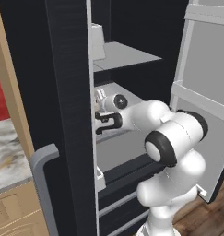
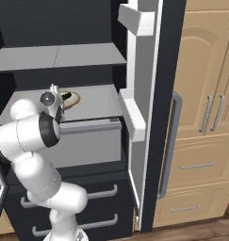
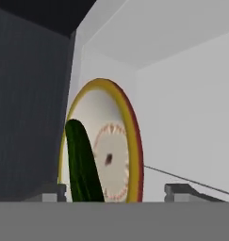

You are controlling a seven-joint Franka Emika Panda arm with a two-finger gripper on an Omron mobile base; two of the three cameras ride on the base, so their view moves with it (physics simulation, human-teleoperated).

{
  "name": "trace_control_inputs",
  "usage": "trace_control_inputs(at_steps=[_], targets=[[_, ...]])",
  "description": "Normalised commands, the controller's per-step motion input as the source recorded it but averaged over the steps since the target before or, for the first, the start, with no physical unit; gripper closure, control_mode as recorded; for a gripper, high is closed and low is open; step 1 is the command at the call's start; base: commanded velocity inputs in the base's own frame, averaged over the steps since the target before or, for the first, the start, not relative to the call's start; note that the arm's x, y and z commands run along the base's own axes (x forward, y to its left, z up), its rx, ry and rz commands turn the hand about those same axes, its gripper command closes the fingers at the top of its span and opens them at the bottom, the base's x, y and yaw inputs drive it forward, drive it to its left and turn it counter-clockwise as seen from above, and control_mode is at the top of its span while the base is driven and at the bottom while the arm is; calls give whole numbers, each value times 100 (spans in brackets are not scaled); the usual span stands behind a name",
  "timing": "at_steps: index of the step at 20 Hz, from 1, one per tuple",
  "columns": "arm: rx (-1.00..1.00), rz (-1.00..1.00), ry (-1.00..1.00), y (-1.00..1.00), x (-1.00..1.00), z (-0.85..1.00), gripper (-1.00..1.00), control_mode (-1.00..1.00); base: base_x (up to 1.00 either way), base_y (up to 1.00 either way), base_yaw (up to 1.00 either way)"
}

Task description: Move the mug from next to the sink to the open cabinet. Then, move the bowl with the cucumber to the fridge to clear the area for faucet cleaning.

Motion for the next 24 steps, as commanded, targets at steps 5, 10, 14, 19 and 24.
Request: trace_control_inputs(at_steps=[5,10,14,19,24], targets=[[0,-2,-25,-11,-67,83,-100,-100,0,0,0],[5,-16,-8,-34,-96,53,-100,-100,0,0,0],[10,-21,0,-65,-100,18,-100,-100,0,0,0],[11,-19,-1,-65,-100,19,-100,-100,0,0,0],[3,-9,-37,-8,-100,23,-100,-100,0,0,0]])
